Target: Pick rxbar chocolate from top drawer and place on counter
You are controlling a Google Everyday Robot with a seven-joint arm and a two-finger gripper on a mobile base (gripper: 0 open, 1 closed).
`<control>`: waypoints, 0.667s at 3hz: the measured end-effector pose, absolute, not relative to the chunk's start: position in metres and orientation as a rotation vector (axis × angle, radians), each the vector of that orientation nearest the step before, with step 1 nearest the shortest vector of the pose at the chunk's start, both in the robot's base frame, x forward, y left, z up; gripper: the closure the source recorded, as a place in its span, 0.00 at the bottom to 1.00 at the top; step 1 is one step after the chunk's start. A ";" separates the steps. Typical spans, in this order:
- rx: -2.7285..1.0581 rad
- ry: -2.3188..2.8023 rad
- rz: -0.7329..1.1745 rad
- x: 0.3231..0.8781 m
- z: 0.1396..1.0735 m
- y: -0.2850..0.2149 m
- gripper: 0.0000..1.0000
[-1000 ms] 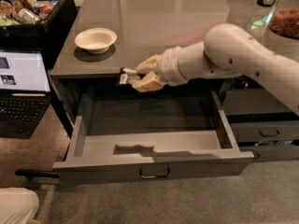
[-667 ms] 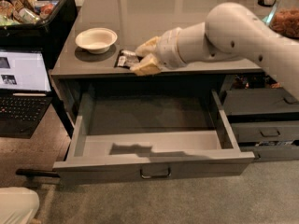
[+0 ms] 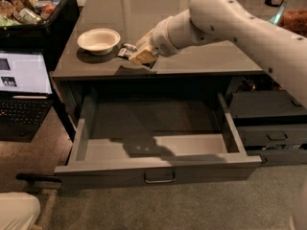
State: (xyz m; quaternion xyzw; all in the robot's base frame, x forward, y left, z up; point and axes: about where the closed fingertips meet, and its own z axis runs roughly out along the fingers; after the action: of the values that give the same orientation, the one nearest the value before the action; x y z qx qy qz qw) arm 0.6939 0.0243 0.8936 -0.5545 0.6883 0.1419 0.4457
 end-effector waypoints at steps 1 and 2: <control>-1.303 1.828 0.332 0.717 0.872 0.021 0.81; -1.245 1.886 0.296 0.727 0.862 0.013 0.58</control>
Offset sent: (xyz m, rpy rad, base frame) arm 0.0455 -0.0271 -0.0421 -0.0399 0.0991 -0.2631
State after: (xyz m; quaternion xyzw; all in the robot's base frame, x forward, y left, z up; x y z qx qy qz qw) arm 0.7270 0.0133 0.8618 -0.4962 0.7518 0.1180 0.4179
